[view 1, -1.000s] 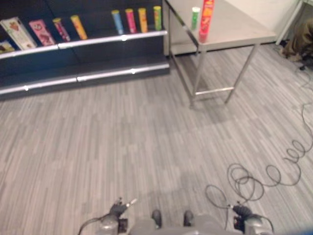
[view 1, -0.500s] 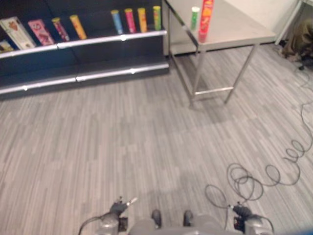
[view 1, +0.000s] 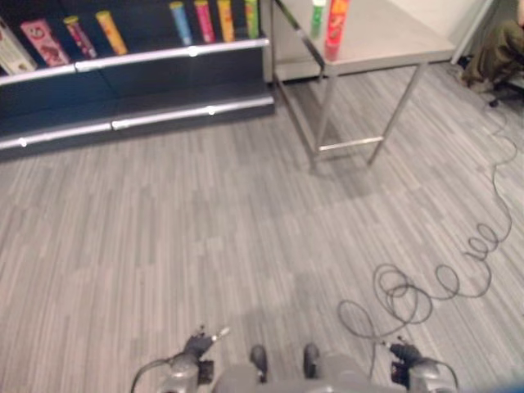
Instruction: Put the goods on the table back onto the shelves and tidy them up.
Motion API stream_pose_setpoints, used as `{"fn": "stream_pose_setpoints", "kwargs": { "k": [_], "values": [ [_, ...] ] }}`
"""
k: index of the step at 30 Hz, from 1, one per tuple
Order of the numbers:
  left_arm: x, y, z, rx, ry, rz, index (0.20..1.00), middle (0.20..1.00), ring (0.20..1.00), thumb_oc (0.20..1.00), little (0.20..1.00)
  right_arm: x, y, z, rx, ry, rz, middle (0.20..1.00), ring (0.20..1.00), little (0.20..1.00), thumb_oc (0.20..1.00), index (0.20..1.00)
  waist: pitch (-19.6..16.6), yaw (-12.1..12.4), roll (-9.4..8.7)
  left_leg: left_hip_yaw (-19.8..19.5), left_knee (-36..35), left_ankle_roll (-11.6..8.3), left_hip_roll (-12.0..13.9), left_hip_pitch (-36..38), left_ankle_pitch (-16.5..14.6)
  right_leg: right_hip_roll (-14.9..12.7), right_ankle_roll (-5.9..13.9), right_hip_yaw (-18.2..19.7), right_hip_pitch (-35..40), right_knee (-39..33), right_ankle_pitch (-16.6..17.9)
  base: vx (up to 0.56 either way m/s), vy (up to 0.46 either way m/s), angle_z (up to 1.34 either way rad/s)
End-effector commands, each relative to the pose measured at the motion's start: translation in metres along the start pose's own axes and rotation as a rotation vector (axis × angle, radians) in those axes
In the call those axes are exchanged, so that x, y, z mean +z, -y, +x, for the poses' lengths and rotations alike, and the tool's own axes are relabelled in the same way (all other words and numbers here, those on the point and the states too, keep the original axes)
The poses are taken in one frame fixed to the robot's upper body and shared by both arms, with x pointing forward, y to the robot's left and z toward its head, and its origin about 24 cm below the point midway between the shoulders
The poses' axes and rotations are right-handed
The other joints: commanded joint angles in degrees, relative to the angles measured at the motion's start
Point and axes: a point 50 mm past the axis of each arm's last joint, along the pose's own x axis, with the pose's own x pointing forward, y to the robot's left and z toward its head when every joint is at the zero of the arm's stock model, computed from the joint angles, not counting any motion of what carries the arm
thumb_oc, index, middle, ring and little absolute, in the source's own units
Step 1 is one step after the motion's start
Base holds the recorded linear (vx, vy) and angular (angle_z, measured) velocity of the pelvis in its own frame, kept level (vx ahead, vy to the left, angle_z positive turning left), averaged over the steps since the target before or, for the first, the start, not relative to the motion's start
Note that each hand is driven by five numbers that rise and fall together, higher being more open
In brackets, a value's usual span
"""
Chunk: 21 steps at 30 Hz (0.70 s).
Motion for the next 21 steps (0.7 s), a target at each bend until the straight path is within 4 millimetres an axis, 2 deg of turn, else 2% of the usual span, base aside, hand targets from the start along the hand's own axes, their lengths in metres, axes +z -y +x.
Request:
{"fn": "stream_pose_setpoints", "kwargs": {
  "k": [1,2,3,4,7,9,11,14,16,17,19,20,21],
  "values": [
    [0.017,-0.016,0.001,0.036,0.072,-0.046,1.0,1.0,1.0,1.0,1.0,0.01,0.009,0.001,-0.025,0.043,0.013,1.0,1.0,1.0,1.0,1.0,2.7,0.1,-1.24,-6.3,7.2,-1.06,0.0,1.4,-11.9,-11.9,9.99,4.0,2.9,3.0,7.1,0.09,0.15,0.04],
    [0.017,-0.016,0.001,0.036,0.073,-0.049,1.0,1.0,1.0,1.0,1.0,0.01,0.01,0.0,-0.029,0.043,0.015,1.0,1.0,1.0,1.0,1.0,3.2,0.1,-1.21,-6.5,7.5,-0.4,-0.6,1.8,-12.3,-12.7,9.72,4.3,2.1,5.6,9.4,0.06,0.097,0.07],
    [0.017,-0.016,0.001,0.036,0.073,-0.049,1.0,1.0,1.0,1.0,1.0,0.01,0.01,0.0,-0.029,0.043,0.015,1.0,1.0,1.0,1.0,1.0,3.2,0.1,-1.25,-6.4,7.5,-0.37,-0.7,1.8,-12.3,-12.8,9.76,4.4,2.0,5.7,9.4,0.12,0.147,0.15],
    [0.018,-0.017,0.001,0.037,0.075,-0.058,1.0,1.0,1.0,1.0,1.0,0.009,0.013,0.0,-0.039,0.041,0.028,1.0,1.0,1.0,1.0,1.0,4.5,-0.4,-0.75,-7.3,7.9,0.93,-1.4,2.6,-12.6,-13.4,8.25,5.7,-0.1,11.8,13.5,0.11,0.115,0.17],
    [0.02,-0.02,0.001,0.05,0.085,-0.081,1.0,1.0,1.0,1.0,1.0,0.008,0.01,-0.001,-0.034,0.05,0.044,1.0,1.0,1.0,1.0,1.0,5.7,-0.1,-0.01,-8.1,8.2,0.99,-0.7,3.9,-13.7,-13.6,6.75,5.8,-2.8,16.9,12.0,0.17,0.06,0.28],
    [0.023,-0.021,0.001,0.057,0.097,-0.105,1.0,1.0,1.0,1.0,1.0,0.008,0.009,-0.001,-0.03,0.05,0.041,1.0,1.0,1.0,1.0,1.0,5.6,0.1,0.02,-8.5,6.8,0.48,0.0,5.6,-14.2,-12.5,6.36,4.0,-4.6,14.5,9.0,0.23,-0.047,0.1],
    [0.025,-0.022,0.001,0.056,0.106,-0.123,1.0,1.0,1.0,1.0,1.0,0.011,0.007,-0.001,-0.021,0.063,0.034,1.0,1.0,1.0,1.0,1.0,5.8,-0.4,-0.16,-9.5,5.7,-0.71,1.4,8.0,-14.7,-9.4,6.78,1.9,-6.8,9.3,5.3,0.29,-0.135,-0.15],
    [0.028,-0.021,0.002,0.059,0.119,-0.162,1.0,1.0,1.0,1.0,1.0,0.013,0.005,-0.001,-0.015,0.079,0.041,1.0,1.0,1.0,1.0,1.0,6.1,-2.0,-1.27,-11.1,4.4,-2.41,2.6,12.0,-15.6,-5.1,9.58,-1.3,-11.6,-2.6,6.7,0.38,-0.187,-0.32],
    [0.03,-0.018,0.002,0.051,0.123,-0.166,1.0,1.0,1.0,1.0,1.0,0.01,0.005,-0.002,-0.019,0.074,0.05,1.0,1.0,1.0,1.0,1.0,6.1,-3.1,-1.26,-12.0,3.9,-3.48,3.5,14.3,-16.1,-2.7,9.88,-2.6,-12.9,-7.4,7.4,0.36,-0.132,0.24],
    [0.03,-0.018,0.002,0.051,0.123,-0.166,1.0,1.0,1.0,1.0,1.0,0.01,0.006,-0.002,-0.019,0.074,0.05,1.0,1.0,1.0,1.0,1.0,6.2,-3.1,-1.05,-12.0,3.9,-3.54,3.8,14.5,-16.2,-2.5,9.84,-2.7,-12.7,-7.5,7.3,0.48,-0.167,0.73],
    [0.032,-0.011,0.002,0.019,0.134,-0.153,1.0,1.0,1.0,1.0,1.0,-0.003,0.009,-0.003,-0.026,0.043,0.05,1.0,1.0,1.0,1.0,1.0,5.5,-3.8,-1.08,-14.5,5.6,-5.42,4.7,17.1,-14.8,-1.6,8.42,-3.6,-12.0,-8.0,8.3,0.61,-0.243,0.82],
    [0.032,-0.011,0.002,0.014,0.132,-0.151,1.0,1.0,1.0,1.0,1.0,-0.003,0.01,-0.004,-0.028,0.047,0.049,1.0,1.0,1.0,1.0,1.0,5.3,-4.0,-0.27,-15.0,6.8,-6.39,5.9,17.7,-12.5,-1.0,7.34,-3.6,-11.2,-7.0,7.8,0.52,-0.232,0.42],
    [0.032,-0.011,0.002,0.014,0.131,-0.151,1.0,1.0,1.0,1.0,1.0,-0.004,0.012,-0.003,-0.031,0.04,0.049,1.0,1.0,1.0,1.0,1.0,4.7,-4.2,0.18,-15.3,8.5,-7.55,6.8,17.3,-8.8,-0.6,6.45,-3.5,-10.6,-6.2,7.6,0.46,-0.2,0.28]
  ]
}}
